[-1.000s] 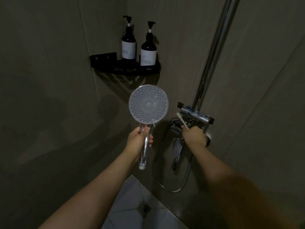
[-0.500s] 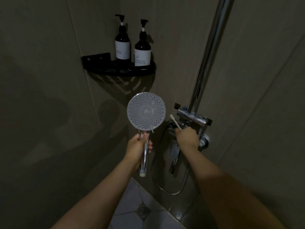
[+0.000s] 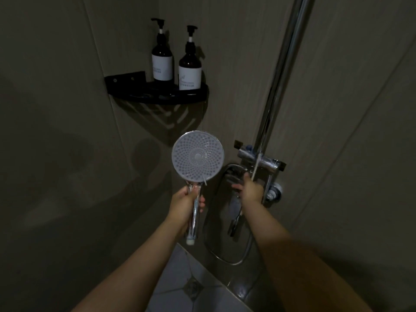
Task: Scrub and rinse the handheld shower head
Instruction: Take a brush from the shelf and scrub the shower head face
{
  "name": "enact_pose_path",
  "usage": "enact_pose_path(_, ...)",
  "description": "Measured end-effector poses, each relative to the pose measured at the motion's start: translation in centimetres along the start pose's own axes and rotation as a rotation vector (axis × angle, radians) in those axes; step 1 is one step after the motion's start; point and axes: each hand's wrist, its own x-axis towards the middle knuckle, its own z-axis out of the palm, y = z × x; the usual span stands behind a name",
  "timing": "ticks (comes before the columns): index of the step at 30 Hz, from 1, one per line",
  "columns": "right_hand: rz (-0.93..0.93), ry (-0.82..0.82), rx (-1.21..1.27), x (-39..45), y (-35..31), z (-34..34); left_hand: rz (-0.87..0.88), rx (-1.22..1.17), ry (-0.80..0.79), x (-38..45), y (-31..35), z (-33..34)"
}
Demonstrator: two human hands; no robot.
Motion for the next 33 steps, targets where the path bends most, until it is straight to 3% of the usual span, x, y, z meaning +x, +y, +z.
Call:
enact_pose_path(3,0.074,-0.045,0.222,0.3,0.2,-0.1,0.004,-0.006,-0.006,-0.1,0.3,-0.1)
enact_pose_path(10,0.089,0.115,0.231,-0.7,-0.8,0.6,0.006,0.030,-0.004,0.0,0.5,0.0)
enact_pose_path(24,-0.245,0.421,-0.531,-2.0,-0.6,2.4,0.048,0.026,-0.003,0.3,1.3,-1.4)
enact_pose_path(33,-0.261,0.477,-0.618,-1.7,0.0,3.2,0.020,0.019,-0.017,0.3,0.7,-2.3)
